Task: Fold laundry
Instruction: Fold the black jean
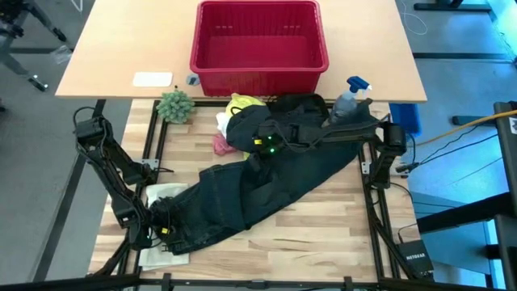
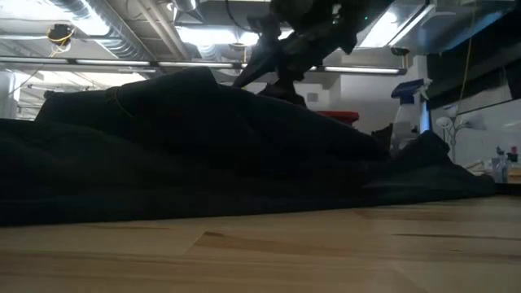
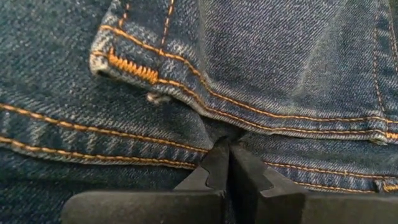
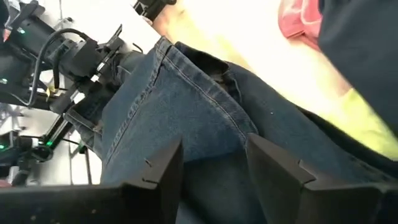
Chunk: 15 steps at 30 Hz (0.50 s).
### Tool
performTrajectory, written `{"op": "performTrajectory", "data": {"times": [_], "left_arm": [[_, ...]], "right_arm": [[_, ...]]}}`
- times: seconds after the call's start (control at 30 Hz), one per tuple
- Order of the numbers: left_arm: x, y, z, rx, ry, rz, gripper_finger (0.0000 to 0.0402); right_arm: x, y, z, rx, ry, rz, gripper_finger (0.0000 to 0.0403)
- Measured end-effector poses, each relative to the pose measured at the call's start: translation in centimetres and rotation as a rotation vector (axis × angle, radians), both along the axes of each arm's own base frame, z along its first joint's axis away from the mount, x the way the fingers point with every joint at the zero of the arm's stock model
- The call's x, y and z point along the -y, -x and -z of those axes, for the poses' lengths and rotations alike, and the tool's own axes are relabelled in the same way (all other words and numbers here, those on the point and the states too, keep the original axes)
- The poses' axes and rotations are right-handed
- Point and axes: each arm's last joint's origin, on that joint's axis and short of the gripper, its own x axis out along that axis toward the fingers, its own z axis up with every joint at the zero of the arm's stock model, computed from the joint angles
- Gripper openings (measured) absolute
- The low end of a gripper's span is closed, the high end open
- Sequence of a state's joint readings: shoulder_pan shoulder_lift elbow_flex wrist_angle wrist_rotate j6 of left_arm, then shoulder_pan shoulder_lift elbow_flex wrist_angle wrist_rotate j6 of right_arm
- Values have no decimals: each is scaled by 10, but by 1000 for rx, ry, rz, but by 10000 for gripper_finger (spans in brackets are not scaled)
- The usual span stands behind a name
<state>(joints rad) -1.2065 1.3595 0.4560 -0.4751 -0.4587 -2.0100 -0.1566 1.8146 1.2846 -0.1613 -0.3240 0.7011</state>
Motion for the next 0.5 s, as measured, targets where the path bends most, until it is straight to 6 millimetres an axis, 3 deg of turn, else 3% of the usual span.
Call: {"op": "performTrajectory", "data": {"times": [0.23, 0.5], "left_arm": [[-1, -3, 0, -2, 2, -15, 0], [-1, -3, 0, -2, 3, -16, 0]], "right_arm": [[0, -11, 20, -7, -81, -18, 166], [-17, -25, 30, 48, -133, -58, 166]]}}
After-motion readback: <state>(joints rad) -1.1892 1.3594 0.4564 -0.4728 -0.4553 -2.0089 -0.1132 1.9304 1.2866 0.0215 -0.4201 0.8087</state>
